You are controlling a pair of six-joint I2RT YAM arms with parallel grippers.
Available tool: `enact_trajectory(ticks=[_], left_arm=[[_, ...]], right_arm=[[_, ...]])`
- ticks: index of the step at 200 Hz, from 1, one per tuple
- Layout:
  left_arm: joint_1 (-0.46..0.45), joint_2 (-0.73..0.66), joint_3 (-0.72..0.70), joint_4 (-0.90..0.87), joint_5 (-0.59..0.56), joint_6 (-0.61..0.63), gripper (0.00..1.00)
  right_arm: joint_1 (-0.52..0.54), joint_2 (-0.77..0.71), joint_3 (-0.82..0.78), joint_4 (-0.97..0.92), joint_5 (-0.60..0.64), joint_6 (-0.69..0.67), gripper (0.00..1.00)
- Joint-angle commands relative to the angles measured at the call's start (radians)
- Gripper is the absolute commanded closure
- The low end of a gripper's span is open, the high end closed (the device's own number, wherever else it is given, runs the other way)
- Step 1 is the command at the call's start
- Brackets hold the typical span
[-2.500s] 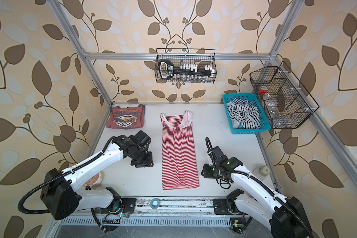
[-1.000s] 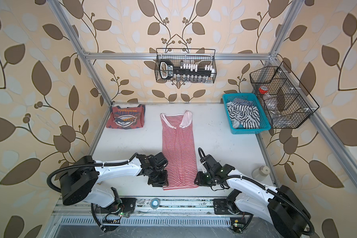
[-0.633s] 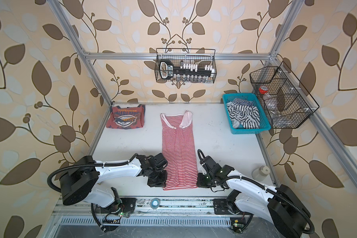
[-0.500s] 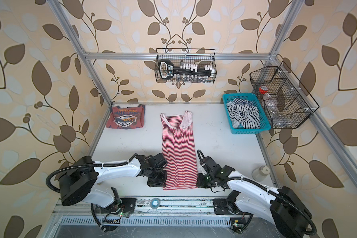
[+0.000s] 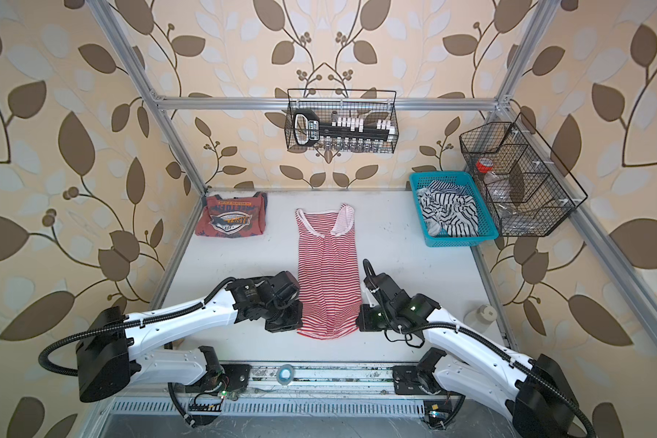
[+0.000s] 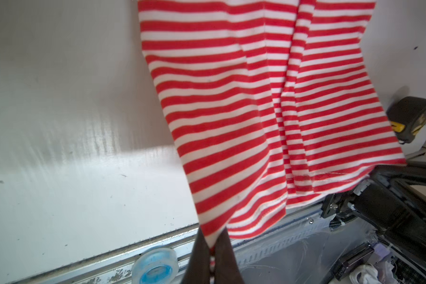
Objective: Fold and stack tank tops
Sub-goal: Fold the tank top at the top-center of the table.
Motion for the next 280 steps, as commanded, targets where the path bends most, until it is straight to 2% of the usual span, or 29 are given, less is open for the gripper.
enact_trajectory(ticks=[1, 40, 89, 176, 215, 280], left_arm=[[0.076, -0.001, 0.050, -0.060, -0.023, 0.051, 1.00], [0.214, 0.073, 0.143, -0.063, 0.041, 0.169, 1.00], [0.289, 0.255, 0.307, -0.095, 0.103, 0.278, 1.00], [0.449, 0.441, 0.504, -0.109, 0.207, 0.355, 1.00], [0.494, 0.540, 0.618, -0.150, 0.234, 0.400, 1.00], [0.553, 0.650, 0.724, -0.163, 0.279, 0.425, 1.00]], right_arm=[[-0.041, 0.053, 0.066, -0.028, -0.009, -0.078, 1.00], [-0.142, 0.164, 0.173, -0.023, -0.069, -0.170, 1.00], [-0.230, 0.316, 0.290, -0.006, -0.153, -0.243, 1.00], [-0.339, 0.613, 0.569, 0.001, -0.229, -0.316, 1.00], [-0.376, 0.709, 0.670, -0.015, -0.253, -0.333, 1.00], [-0.421, 0.837, 0.789, -0.031, -0.286, -0.357, 1.00]])
